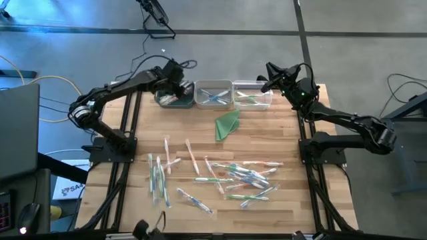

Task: Pick & Place Toothbrushes
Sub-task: Put the orange toothbrush into the dark blue bin

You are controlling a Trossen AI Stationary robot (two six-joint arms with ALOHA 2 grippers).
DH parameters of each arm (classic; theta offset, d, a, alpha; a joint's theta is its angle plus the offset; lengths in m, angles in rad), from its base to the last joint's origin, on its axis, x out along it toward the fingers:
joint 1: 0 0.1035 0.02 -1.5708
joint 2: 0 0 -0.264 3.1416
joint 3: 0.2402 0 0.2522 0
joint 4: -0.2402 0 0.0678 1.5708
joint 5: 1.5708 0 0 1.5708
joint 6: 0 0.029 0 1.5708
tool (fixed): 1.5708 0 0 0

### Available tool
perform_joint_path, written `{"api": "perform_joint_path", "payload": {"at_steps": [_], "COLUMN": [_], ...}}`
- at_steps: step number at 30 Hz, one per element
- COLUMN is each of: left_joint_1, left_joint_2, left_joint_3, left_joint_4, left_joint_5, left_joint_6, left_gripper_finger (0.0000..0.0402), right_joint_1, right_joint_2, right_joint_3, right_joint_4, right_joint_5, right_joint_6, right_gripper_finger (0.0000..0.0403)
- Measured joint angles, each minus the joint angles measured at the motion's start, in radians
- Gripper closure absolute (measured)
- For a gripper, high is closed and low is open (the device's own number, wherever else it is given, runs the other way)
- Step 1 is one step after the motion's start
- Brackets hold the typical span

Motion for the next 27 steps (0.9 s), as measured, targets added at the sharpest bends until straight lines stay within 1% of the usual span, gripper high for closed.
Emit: {"api": "perform_joint_path", "payload": {"at_steps": [5, 9, 12, 17, 22, 24, 27], "left_joint_1": [-0.109, -0.200, -0.274, -0.407, -0.542, -0.594, -0.657], "left_joint_2": [-0.034, -0.045, -0.045, -0.045, -0.045, -0.045, -0.045], "left_joint_3": [0.000, 0.000, 0.000, 0.000, 0.000, 0.000, -0.002], "left_joint_4": [-0.133, -0.240, -0.287, -0.359, -0.504, -0.543, -0.561], "left_joint_5": [0.000, 0.000, -0.011, -0.043, -0.084, -0.086, -0.091], "left_joint_6": [-0.158, -0.359, -0.509, -0.749, -0.974, -1.060, -1.162], "left_gripper_finger": [0.0307, 0.0331, 0.0344, 0.0362, 0.0395, 0.0398, 0.0399], "right_joint_1": [0.000, 0.000, 0.000, 0.000, 0.000, 0.000, 0.000], "right_joint_2": [0.000, 0.000, 0.000, 0.000, 0.000, 0.000, 0.000], "right_joint_3": [0.000, 0.000, 0.000, 0.000, 0.000, 0.000, 0.000], "right_joint_4": [-0.012, -0.019, -0.020, -0.023, -0.066, -0.081, -0.095], "right_joint_5": [0.000, 0.000, 0.000, 0.000, -0.001, -0.002, -0.012], "right_joint_6": [-0.007, -0.036, -0.060, -0.074, -0.091, -0.090, -0.090], "right_gripper_finger": [0.0369, 0.0369, 0.0369, 0.0369, 0.0369, 0.0369, 0.0369]}}
